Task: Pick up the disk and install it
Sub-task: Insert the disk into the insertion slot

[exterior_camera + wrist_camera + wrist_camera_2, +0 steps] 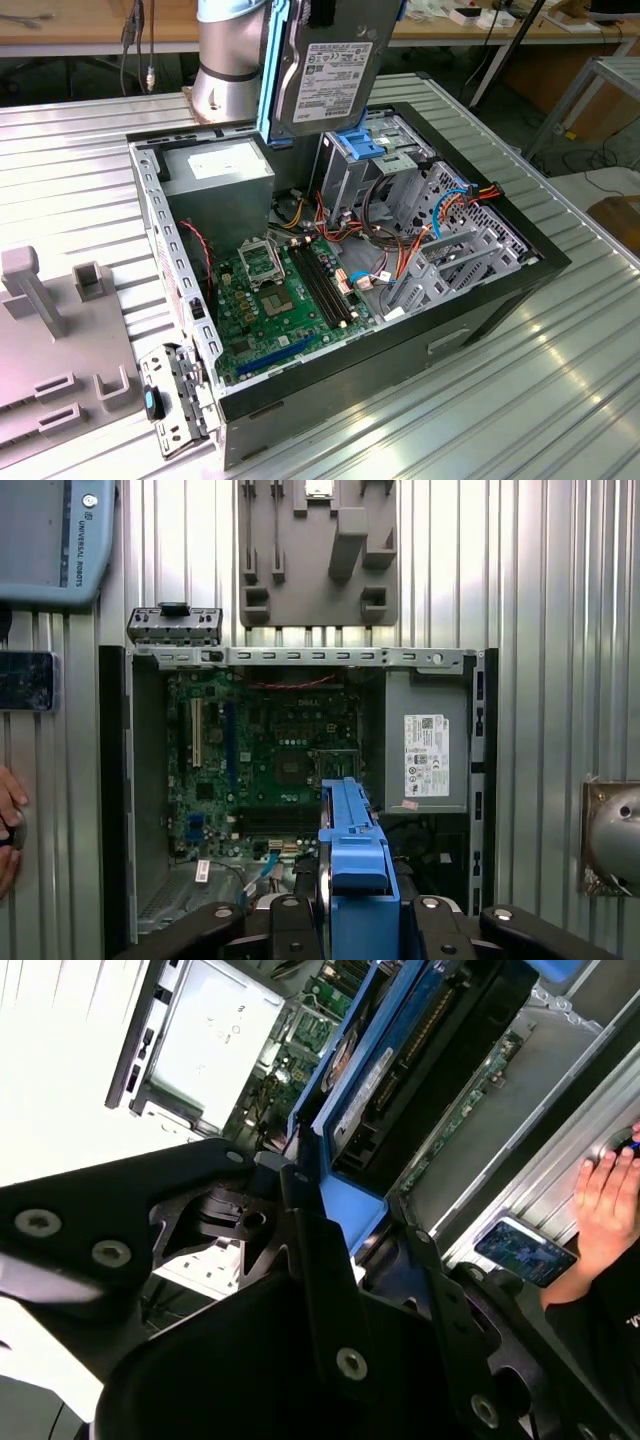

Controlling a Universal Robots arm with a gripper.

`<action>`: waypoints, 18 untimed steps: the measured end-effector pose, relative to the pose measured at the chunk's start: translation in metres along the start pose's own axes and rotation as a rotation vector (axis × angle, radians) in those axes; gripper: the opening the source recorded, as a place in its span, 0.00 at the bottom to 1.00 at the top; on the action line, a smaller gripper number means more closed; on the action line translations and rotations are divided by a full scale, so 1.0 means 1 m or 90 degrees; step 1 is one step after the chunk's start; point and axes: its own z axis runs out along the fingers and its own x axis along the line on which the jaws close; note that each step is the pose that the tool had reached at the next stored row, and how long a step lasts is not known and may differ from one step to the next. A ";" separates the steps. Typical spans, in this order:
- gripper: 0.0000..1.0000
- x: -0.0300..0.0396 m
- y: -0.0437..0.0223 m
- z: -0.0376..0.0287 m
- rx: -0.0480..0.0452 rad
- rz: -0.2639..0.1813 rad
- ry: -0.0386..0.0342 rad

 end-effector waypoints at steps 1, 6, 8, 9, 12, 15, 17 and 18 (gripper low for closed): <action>0.37 0.0012 -0.0039 0.0006 0.0001 0.000 -0.0011; 0.37 0.0090 -0.0186 0.0034 0.0006 -0.001 -0.0010; 0.37 0.0121 -0.0196 0.0046 0.0006 -0.003 -0.0010; 0.37 0.0136 -0.0200 0.0051 0.0006 -0.004 -0.0011; 0.37 0.0204 -0.0208 0.0064 0.0005 -0.005 -0.0011; 0.37 0.0349 -0.0208 0.0083 0.0006 -0.005 -0.0012; 0.37 0.0428 -0.0209 0.0089 0.0005 -0.005 -0.0010; 0.37 0.0497 -0.0209 0.0097 0.0006 -0.005 -0.0012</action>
